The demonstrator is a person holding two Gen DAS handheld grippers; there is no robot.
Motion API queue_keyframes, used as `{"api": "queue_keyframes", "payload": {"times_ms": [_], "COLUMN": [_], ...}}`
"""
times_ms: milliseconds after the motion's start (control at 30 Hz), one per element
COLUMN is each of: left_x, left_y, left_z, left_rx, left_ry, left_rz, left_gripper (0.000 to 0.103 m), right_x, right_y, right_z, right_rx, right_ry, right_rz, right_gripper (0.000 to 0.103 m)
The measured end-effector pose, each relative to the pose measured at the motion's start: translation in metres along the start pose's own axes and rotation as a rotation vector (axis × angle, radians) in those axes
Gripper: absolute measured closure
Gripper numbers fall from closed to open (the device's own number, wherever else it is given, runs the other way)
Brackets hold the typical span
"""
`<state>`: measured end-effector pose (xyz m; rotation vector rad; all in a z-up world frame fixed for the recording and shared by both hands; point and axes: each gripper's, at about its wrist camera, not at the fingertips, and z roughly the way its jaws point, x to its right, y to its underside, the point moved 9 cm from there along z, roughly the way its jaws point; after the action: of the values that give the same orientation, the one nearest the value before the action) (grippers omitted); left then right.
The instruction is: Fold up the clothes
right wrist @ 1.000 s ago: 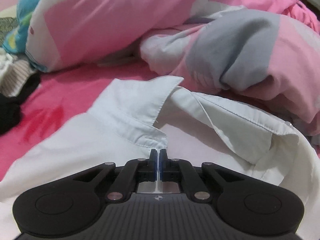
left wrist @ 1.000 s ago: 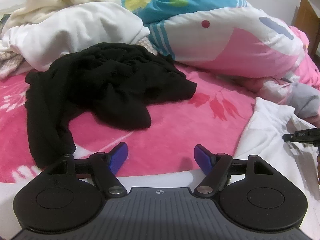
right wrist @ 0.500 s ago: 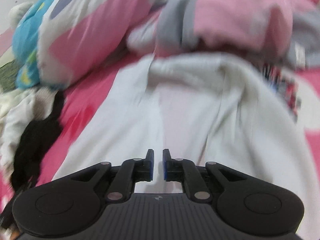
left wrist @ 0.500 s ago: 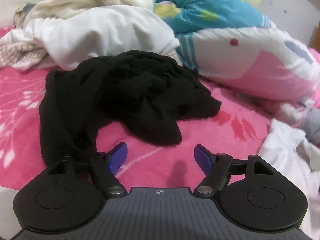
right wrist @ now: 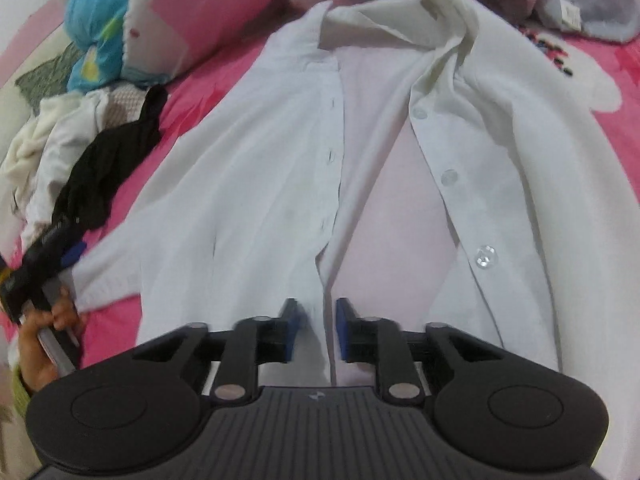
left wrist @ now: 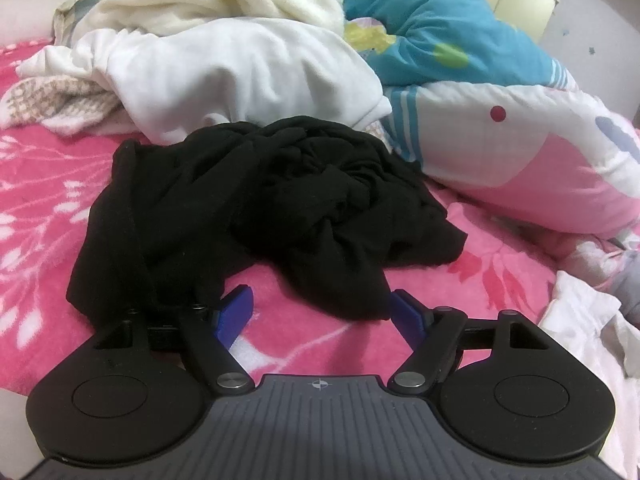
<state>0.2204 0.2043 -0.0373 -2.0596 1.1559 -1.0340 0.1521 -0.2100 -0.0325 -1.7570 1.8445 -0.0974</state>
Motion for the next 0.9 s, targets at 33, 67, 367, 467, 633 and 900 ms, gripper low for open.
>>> {"api": "queue_keyframes", "payload": {"times_ms": [33, 67, 367, 467, 633, 900], "left_x": [0.0, 0.0, 0.011, 0.026, 0.059, 0.077], "left_y": [0.0, 0.0, -0.001, -0.001, 0.005, 0.055], "left_z": [0.0, 0.001, -0.008, -0.024, -0.074, -0.163], "left_rx": [0.001, 0.001, -0.036, -0.061, -0.034, -0.024], "left_ry": [-0.001, -0.003, 0.068, 0.176, 0.363, 0.529], "left_rz": [0.0, 0.002, 0.026, 0.032, 0.12, 0.263], "left_gripper": [0.027, 0.027, 0.022, 0.021, 0.019, 0.008], "right_x": [0.003, 0.007, 0.034, 0.023, 0.019, -0.003], "right_y": [0.001, 0.001, 0.015, 0.03, 0.085, 0.185], "right_z": [-0.004, -0.008, -0.04, -0.077, -0.15, -0.224], "right_rx": [0.018, 0.039, 0.169, 0.23, 0.338, 0.489], "right_ry": [0.017, 0.035, 0.082, 0.072, 0.115, 0.246], "right_rz": [-0.004, 0.0, 0.097, 0.087, 0.115, 0.045], "right_gripper": [0.102, 0.102, 0.1, 0.098, 0.057, 0.022]}}
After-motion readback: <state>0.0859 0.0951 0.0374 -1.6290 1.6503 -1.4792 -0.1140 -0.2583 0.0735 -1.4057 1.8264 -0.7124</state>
